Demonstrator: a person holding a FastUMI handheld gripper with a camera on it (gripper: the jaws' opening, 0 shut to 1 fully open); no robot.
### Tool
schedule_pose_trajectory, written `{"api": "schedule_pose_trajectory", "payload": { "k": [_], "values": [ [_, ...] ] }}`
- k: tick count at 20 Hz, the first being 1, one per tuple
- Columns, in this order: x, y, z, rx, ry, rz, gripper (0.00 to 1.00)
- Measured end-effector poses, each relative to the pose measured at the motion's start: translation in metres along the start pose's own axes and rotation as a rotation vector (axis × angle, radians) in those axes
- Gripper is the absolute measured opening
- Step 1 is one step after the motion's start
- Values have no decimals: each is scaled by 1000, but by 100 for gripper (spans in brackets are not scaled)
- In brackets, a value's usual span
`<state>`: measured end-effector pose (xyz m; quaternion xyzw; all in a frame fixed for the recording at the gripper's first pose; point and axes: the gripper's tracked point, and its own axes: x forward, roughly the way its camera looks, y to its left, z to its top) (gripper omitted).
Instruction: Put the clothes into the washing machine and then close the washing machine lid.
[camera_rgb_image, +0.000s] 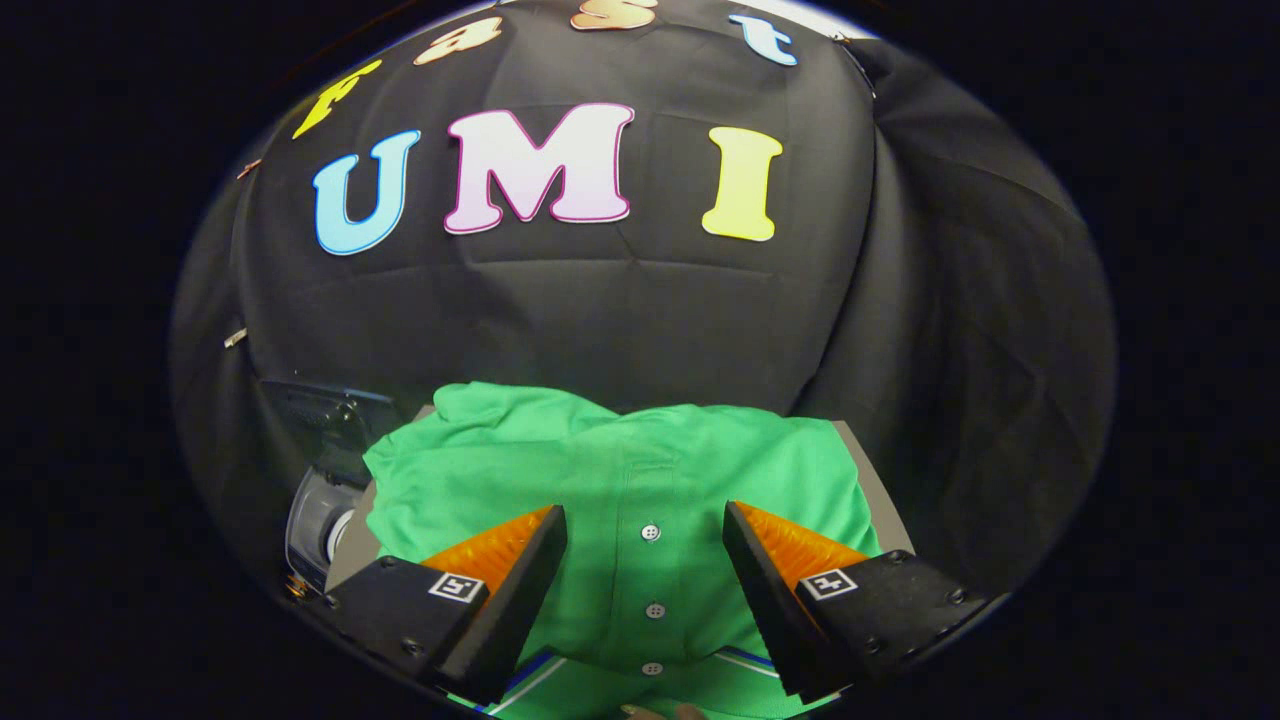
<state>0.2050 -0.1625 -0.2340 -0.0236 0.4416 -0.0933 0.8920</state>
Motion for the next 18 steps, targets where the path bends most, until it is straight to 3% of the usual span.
{"api": "schedule_pose_trajectory", "payload": {
  "k": [12,14,18],
  "values": [
    [11,1,-15,36,90,44,99],
    [9,1,-12,29,89,55,95],
    [11,2,-9,58,80,105,22]
  ]
}}
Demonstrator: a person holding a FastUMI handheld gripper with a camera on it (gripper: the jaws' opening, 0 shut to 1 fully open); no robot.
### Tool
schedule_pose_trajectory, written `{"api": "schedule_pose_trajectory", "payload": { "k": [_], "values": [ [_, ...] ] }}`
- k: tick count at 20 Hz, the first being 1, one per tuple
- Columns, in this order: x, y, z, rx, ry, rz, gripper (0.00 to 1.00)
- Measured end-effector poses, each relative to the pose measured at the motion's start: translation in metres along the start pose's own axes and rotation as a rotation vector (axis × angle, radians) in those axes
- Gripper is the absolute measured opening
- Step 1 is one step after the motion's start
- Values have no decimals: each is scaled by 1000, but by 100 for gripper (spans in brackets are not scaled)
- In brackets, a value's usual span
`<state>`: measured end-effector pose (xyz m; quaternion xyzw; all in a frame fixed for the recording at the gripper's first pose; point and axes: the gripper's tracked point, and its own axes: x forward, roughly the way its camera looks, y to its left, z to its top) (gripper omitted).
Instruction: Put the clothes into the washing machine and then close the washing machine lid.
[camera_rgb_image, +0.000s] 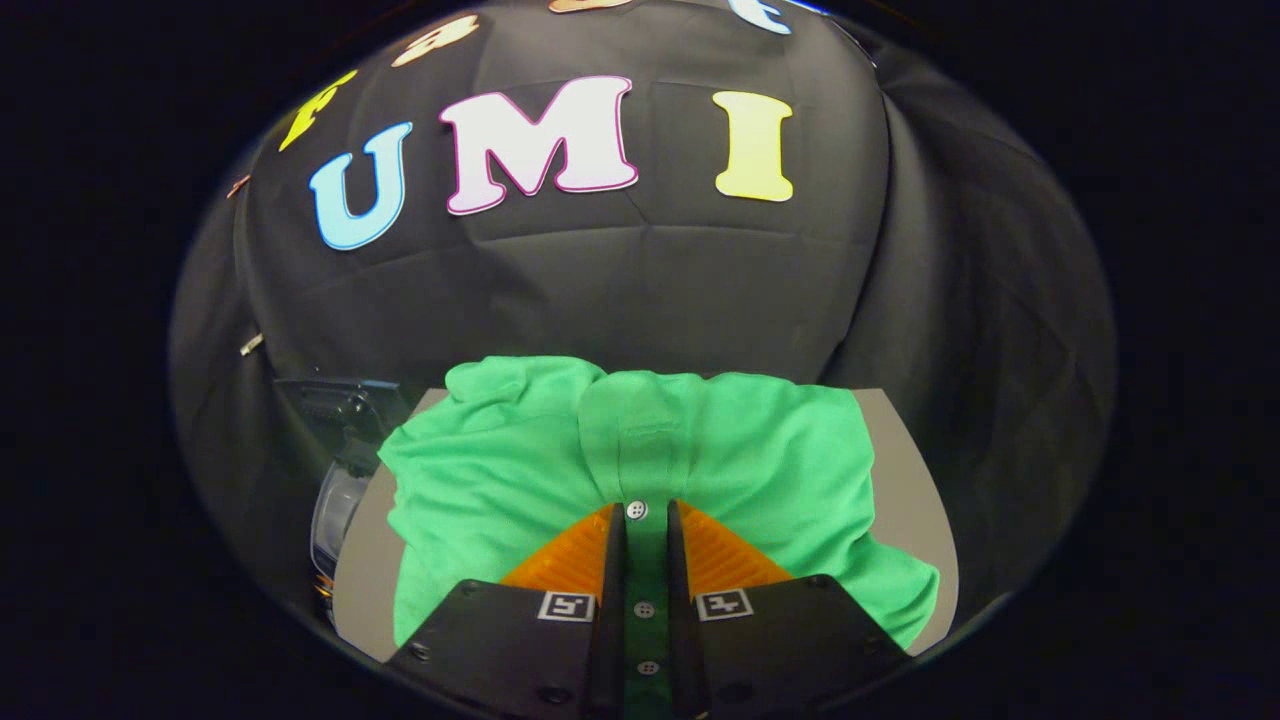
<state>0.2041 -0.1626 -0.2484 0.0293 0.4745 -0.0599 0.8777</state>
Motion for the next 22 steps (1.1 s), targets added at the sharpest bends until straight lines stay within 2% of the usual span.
{"api": "schedule_pose_trajectory", "payload": {
  "k": [1,2,6,10,18,22],
  "values": [
    [3,-1,1,35,-10,18,22],
    [1,0,2,65,-11,37,5],
    [-8,3,6,143,-35,108,5],
    [-41,7,31,194,-167,148,5],
    [-182,70,112,115,-514,224,5],
    [-241,116,132,75,-636,302,4]
  ]
}}
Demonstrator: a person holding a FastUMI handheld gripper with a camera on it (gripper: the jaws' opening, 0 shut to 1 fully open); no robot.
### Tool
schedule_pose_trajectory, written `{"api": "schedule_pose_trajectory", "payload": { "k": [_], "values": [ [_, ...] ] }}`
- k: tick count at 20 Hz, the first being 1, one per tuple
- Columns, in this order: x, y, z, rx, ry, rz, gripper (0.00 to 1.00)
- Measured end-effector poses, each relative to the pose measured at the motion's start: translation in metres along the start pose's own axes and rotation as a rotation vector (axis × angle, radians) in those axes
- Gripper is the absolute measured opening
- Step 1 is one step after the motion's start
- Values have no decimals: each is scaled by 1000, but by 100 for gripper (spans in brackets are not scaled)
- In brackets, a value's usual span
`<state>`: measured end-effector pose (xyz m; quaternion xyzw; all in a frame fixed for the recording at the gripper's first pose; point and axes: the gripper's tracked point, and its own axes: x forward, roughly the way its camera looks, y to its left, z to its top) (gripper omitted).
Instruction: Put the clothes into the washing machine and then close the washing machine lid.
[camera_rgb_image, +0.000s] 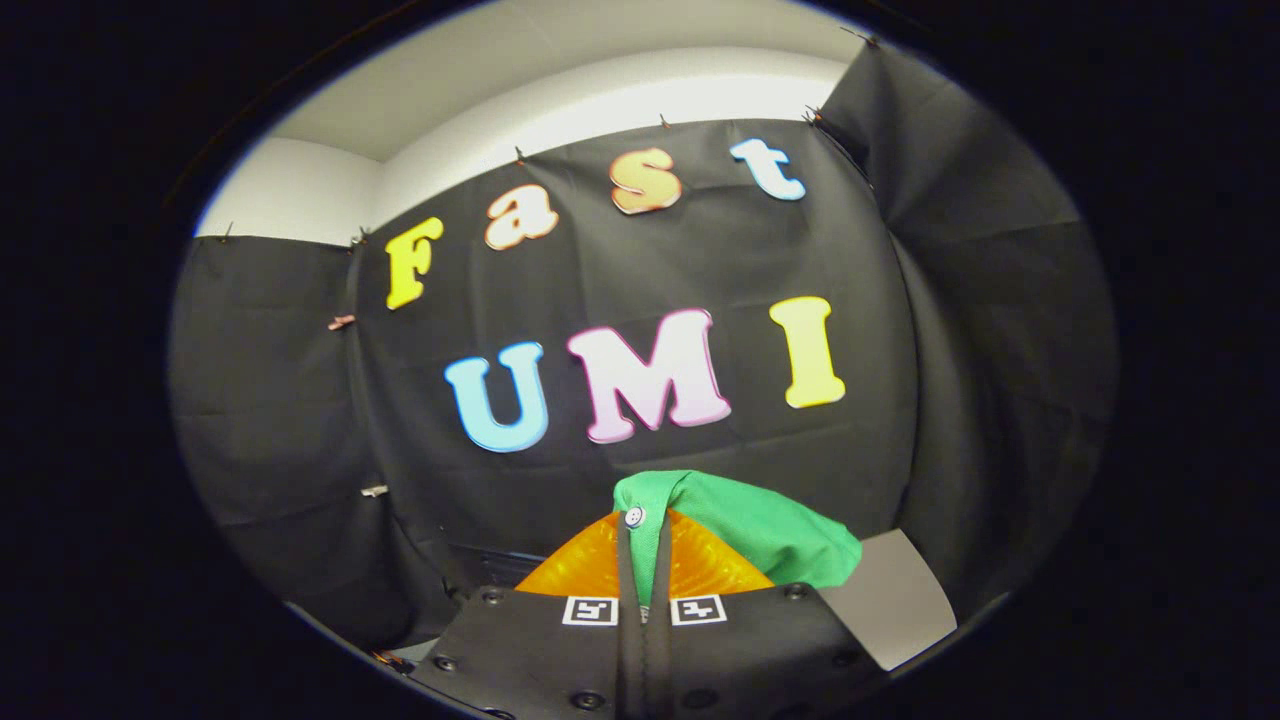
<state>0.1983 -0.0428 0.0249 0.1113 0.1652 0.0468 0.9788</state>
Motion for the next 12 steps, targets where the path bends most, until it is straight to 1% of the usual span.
{"api": "schedule_pose_trajectory", "payload": {
  "k": [4,8,12],
  "values": [
    [-6,61,10,-33,-23,115,5],
    [-4,122,-3,-46,-2,244,4],
    [7,176,-27,-75,23,354,4]
  ]
}}
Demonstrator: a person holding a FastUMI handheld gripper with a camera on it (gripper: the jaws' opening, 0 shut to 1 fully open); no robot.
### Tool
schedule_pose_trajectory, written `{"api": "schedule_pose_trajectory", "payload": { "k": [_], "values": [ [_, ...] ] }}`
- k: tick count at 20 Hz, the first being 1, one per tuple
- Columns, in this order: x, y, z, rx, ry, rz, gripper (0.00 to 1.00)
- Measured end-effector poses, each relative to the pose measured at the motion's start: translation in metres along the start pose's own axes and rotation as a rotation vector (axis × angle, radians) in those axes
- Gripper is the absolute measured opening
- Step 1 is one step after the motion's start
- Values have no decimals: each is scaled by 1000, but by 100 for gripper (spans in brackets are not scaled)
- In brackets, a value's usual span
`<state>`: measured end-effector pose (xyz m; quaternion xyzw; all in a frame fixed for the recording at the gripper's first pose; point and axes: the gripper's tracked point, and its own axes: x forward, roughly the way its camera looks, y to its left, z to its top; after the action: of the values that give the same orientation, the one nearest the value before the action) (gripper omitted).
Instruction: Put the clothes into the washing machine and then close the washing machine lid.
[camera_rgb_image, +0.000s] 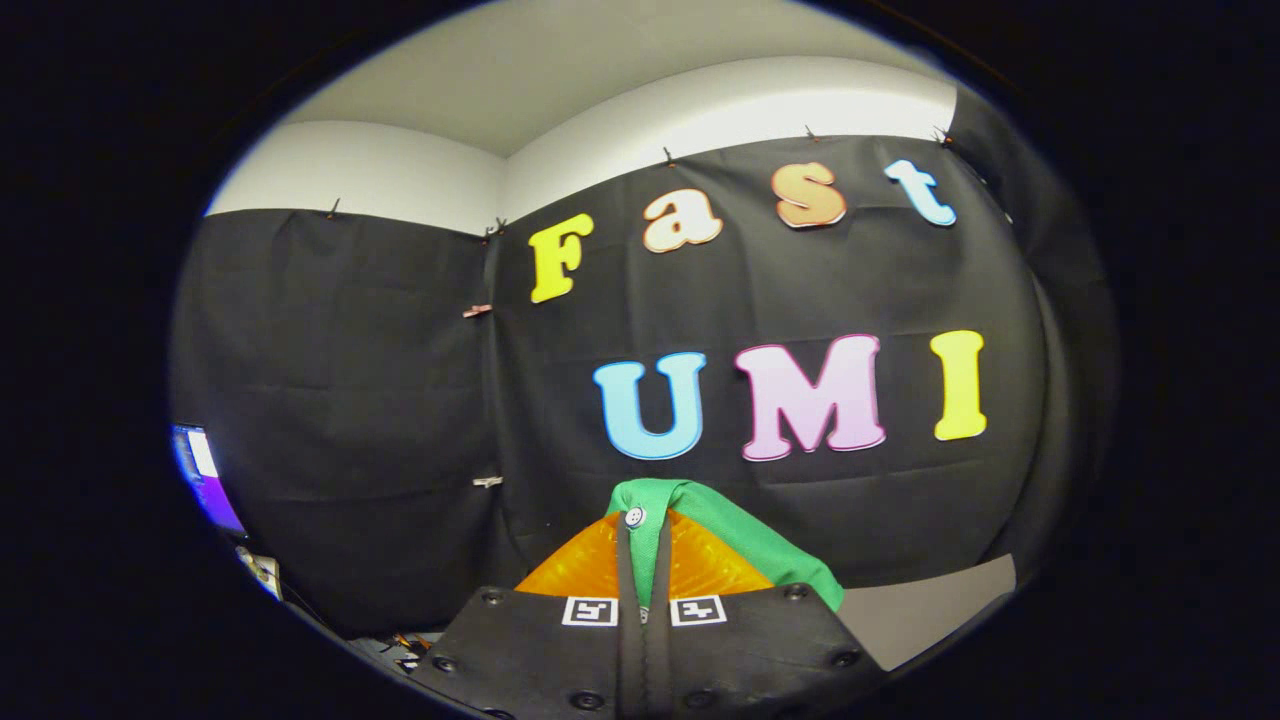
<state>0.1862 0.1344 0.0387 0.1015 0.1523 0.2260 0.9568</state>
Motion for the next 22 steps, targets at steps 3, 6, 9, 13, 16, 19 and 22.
{"api": "schedule_pose_trajectory", "payload": {
  "k": [3,6,9,13,16,19,22],
  "values": [
    [24,27,-23,-6,25,71,4],
    [48,44,-53,7,69,131,4],
    [76,46,-89,38,135,154,5],
    [106,34,-142,58,238,147,5],
    [127,22,-182,81,322,141,5],
    [150,14,-226,119,417,147,5],
    [165,9,-268,131,520,159,5]
  ]
}}
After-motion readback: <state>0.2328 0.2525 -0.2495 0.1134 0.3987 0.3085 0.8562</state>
